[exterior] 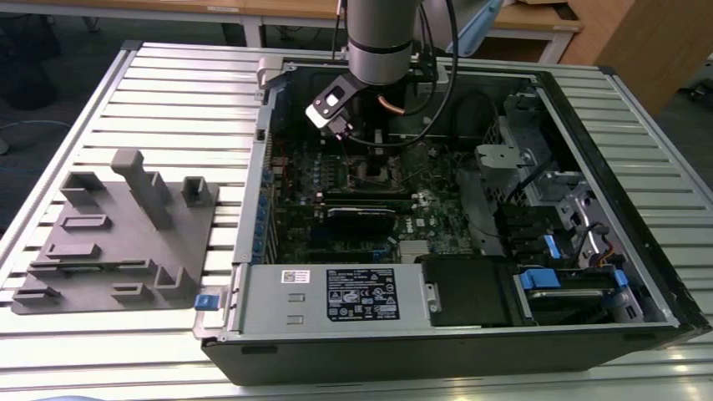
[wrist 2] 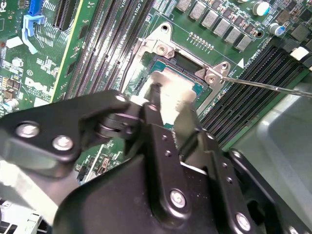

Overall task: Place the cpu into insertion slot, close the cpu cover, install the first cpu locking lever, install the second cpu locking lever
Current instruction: 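Place the cpu into insertion slot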

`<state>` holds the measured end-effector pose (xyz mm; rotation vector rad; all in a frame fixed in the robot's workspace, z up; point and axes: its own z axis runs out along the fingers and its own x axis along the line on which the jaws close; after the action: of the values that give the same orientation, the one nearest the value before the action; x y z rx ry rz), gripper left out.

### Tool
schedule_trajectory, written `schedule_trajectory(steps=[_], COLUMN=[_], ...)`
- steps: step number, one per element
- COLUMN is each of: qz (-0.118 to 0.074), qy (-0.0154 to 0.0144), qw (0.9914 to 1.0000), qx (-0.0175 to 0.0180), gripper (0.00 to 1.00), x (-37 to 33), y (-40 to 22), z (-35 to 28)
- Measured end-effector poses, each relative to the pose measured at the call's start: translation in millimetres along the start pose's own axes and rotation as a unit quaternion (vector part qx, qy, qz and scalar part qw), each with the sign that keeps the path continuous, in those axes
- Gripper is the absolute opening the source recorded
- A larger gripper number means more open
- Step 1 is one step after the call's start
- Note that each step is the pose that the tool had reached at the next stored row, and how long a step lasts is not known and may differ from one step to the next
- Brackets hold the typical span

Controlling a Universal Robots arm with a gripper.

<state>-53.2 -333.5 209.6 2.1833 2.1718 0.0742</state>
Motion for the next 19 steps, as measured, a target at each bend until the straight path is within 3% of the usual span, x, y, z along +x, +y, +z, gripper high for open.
schedule_trajectory(steps=[4, 5, 7, 15, 16, 17, 18, 19], qz=[0.0, 0.0, 0.0, 0.0, 0.0, 0.0, 0.0, 0.0], qy=[0.0, 0.0, 0.0, 0.0, 0.0, 0.0, -0.0001, -0.0001], qw=[1.0, 1.0, 1.0, 1.0, 1.0, 0.99999, 0.99992, 0.99985], qx=[0.0, 0.0, 0.0, 0.0, 0.001, 0.0051, 0.0126, 0.0172], gripper=[0.24, 0.24, 0.12, 0.11, 0.11, 0.11, 0.11, 0.11], x=[0.0, 0.0, 0.0, 0.0, 0.0, 0.0, 0.0, 0.0], y=[0.0, 0.0, 0.0, 0.0, 0.1, 0.1, 0.3, 0.3], z=[-0.1, -0.1, -0.2, -0.3, -0.3, -0.3, -0.2, -0.1])
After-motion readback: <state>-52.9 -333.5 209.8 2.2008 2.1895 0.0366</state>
